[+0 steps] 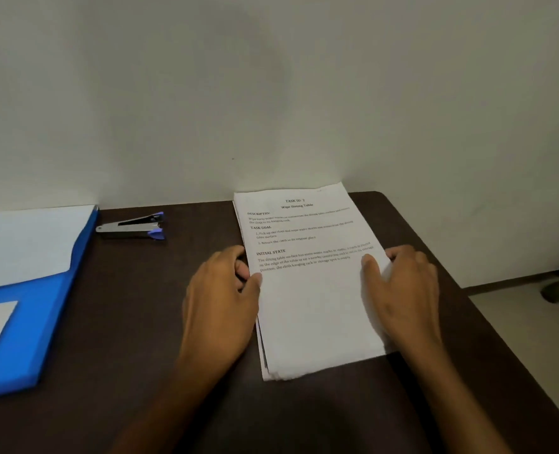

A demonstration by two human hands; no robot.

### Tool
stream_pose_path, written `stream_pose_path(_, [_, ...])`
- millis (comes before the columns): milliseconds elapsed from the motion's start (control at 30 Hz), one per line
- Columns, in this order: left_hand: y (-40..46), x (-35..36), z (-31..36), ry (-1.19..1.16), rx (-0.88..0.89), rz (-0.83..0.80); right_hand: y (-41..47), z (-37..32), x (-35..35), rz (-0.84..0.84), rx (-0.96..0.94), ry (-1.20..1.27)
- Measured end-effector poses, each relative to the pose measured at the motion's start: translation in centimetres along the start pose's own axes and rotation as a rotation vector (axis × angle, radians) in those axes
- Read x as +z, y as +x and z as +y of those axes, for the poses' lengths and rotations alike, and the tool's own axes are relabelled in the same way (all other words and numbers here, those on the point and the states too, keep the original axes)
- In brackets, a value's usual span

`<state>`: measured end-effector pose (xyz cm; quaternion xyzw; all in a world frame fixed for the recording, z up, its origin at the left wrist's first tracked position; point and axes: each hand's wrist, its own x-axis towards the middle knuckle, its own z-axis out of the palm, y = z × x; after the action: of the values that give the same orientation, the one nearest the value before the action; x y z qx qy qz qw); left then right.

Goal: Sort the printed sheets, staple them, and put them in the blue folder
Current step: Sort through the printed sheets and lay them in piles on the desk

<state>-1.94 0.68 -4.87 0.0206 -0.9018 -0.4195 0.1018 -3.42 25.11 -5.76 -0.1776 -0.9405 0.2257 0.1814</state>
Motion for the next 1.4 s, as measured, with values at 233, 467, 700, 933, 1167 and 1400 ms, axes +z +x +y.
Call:
stream_pose_path(233, [-3.2,-1.5,1.3,-0.142,-0.012,0.04,-3.1,-0.5,-2.7,-0.056,-0.036,0.125])
stream_pose_path(467, [-12.0,-4.1,0.7,-0.263,-0.05,0.045,-11.8,0.9,-6.1,-0.114,-0.033,0.247])
stream_pose_path(700, [-16.7,-7.6,0.1,-0.677,-0.159,-0.066,-17.9,1.1,-8.9,-0.114,-0.078,0.492])
stream_pose_path(933, [-17.3,-11.3,-1.9,-1.049,-0.295,-0.176,-20.9,-1.8,-8.3,-0.193,-0.134,0.756])
stream_pose_path(1167, [-14.8,-14.5,-4.3,-1.022,-0.291,-0.118,-18.9,-4.5,-7.0,-0.476,-0.151,0.877])
stream_pose_path(1400, [-13.5,-13.7,-5.4,-1.035,-0.273,-0.166,-16.2,-5.3,-5.5,-0.448,-0.262,0.844])
